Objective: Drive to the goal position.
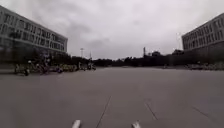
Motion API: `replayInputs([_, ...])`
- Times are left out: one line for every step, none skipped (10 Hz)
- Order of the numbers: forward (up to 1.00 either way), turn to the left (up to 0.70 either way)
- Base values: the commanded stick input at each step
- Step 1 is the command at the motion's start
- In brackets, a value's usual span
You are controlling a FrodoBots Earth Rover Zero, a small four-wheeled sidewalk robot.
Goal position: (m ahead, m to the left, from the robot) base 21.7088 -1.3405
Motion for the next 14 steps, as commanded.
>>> replayInputs([0.70,0.00])
replayInputs([0.70,0.00])
replayInputs([0.70,-0.04])
replayInputs([0.70,-0.26])
replayInputs([0.70,-0.30])
replayInputs([0.70,-0.19])
replayInputs([0.70,-0.02])
replayInputs([0.70,0.00])
replayInputs([0.70,0.00])
replayInputs([0.70,0.00])
replayInputs([0.70,0.00])
replayInputs([0.70,0.00])
replayInputs([0.70,0.00])
replayInputs([0.70,0.00])
